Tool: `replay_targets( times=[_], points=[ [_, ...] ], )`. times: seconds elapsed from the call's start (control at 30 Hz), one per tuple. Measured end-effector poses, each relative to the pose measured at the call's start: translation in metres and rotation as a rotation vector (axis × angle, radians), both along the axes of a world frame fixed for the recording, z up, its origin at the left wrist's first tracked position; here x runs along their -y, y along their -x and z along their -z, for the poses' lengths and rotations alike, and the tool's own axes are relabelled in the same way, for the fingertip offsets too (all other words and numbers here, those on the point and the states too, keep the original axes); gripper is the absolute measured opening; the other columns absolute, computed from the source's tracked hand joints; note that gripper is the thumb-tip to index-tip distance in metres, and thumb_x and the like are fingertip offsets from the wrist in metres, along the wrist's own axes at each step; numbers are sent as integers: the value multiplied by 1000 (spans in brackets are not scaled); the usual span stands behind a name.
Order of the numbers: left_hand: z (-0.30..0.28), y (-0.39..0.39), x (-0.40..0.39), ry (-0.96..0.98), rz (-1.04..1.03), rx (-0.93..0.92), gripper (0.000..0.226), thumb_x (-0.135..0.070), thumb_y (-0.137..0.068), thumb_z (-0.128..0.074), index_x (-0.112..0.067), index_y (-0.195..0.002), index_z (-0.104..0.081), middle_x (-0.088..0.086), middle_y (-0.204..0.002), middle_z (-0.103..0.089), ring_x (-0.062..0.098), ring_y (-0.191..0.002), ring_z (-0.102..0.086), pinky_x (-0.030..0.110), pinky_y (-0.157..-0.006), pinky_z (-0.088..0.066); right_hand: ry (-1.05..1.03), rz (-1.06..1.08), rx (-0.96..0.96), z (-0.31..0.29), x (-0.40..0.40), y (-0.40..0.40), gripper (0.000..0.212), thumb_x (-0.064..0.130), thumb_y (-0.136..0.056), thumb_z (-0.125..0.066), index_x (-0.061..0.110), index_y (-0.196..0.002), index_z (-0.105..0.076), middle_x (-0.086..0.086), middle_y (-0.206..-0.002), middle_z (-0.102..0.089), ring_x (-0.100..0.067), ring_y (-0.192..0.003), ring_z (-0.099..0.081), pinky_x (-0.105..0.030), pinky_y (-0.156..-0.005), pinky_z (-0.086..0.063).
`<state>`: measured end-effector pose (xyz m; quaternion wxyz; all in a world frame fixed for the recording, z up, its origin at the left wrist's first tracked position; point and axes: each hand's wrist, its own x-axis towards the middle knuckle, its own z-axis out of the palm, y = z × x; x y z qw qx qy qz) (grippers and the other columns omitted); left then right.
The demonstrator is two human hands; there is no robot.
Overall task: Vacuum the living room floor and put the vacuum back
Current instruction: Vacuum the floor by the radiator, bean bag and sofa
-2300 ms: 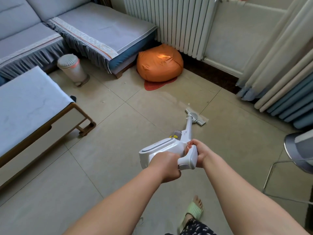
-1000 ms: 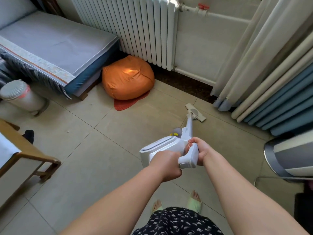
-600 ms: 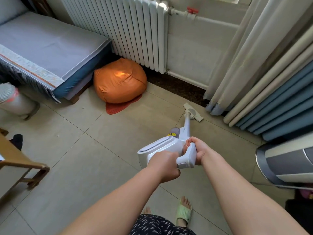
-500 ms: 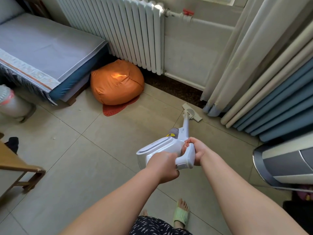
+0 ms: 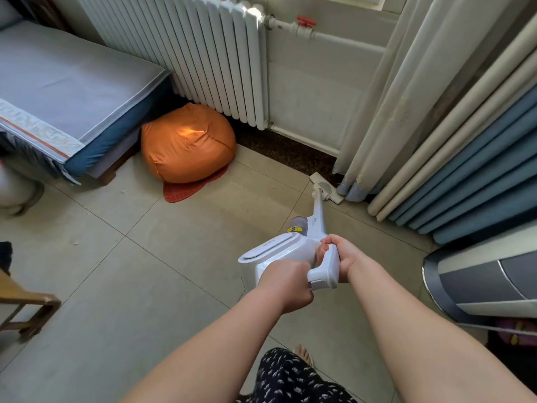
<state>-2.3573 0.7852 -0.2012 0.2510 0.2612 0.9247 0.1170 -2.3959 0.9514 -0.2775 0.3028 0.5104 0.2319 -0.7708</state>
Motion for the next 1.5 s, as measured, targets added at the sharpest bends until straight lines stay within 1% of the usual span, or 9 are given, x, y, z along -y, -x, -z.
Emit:
replay_targets(
  times=[0.13, 0.33, 0.5, 0.6, 0.83, 0.93, 1.3, 1.4, 1.5],
  points=[
    [-2, -14, 26, 13, 24, -13, 5, -21, -80, -55, -19, -83, -51, -1, -75, -51, 25, -71, -46, 29, -59, -31, 38, -1, -11, 1, 25, -18, 18, 8, -74, -50, 16, -63, -39, 3, -46, -43, -10, -34, -43, -20, -36, -43],
    [-5, -49, 106, 57, 26, -5, 13, -24, -76, -54, -19, -87, -57, 2, -85, -64, 27, -79, -57, 30, -59, -39, 71, 16, -33, -8, 106, -59, 18, 7, -70, -52, 17, -60, -39, 4, -45, -42, -11, -35, -41, -17, -40, -42],
    [-12, -85, 170, 102, 59, -3, 15, -25, -74, -53, -21, -88, -58, 2, -84, -65, 27, -81, -59, 31, -63, -45, 54, 58, -66, -9, 173, -101, 18, 7, -64, -52, 17, -57, -39, 4, -45, -41, -11, -34, -40, -17, -38, -41],
    [-13, -98, 185, 91, 58, -15, 16, -26, -75, -53, -21, -90, -58, 3, -87, -65, 28, -82, -58, 31, -63, -44, 17, 61, -82, -9, 188, -114, 19, 8, -67, -52, 17, -57, -39, 4, -46, -42, -10, -35, -40, -17, -39, -40],
    [-13, -102, 157, 28, 36, -6, 6, -27, -79, -54, -23, -83, -50, 4, -89, -65, 29, -83, -57, 29, -62, -34, -19, 32, -88, -11, 158, -107, 20, 9, -79, -45, 15, -62, -37, 3, -43, -40, -9, -33, -41, -15, -38, -41],
    [-11, -86, 135, 6, 25, -2, 7, -26, -79, -54, -22, -85, -53, 4, -89, -65, 29, -82, -57, 30, -62, -33, -20, 32, -92, -9, 136, -89, 20, 8, -80, -44, 15, -62, -37, 3, -43, -40, -9, -33, -40, -15, -39, -42],
    [-5, -3, 51, -15, 23, -23, 7, -25, -79, -55, -21, -84, -54, 3, -85, -64, 25, -73, -47, 30, -60, -31, -28, 56, -94, -6, 49, -8, 15, 5, -70, -47, 16, -64, -38, 3, -44, -40, -9, -33, -41, -18, -36, -42],
    [-2, 17, 26, -16, 41, -31, 6, -24, -79, -55, -21, -84, -53, 2, -84, -62, 25, -72, -46, 30, -60, -31, -39, 76, -100, -1, 25, 9, 15, 6, -72, -46, 15, -64, -38, 3, -44, -40, -8, -33, -40, -16, -37, -41],
    [3, 33, 3, -21, 59, -27, 5, -24, -79, -55, -21, -82, -51, 0, -76, -55, 25, -71, -46, 30, -60, -31, -58, 82, -87, 5, 0, 22, 14, 6, -72, -48, 14, -64, -40, 3, -45, -42, -8, -34, -41, -17, -38, -42]
  ],
)
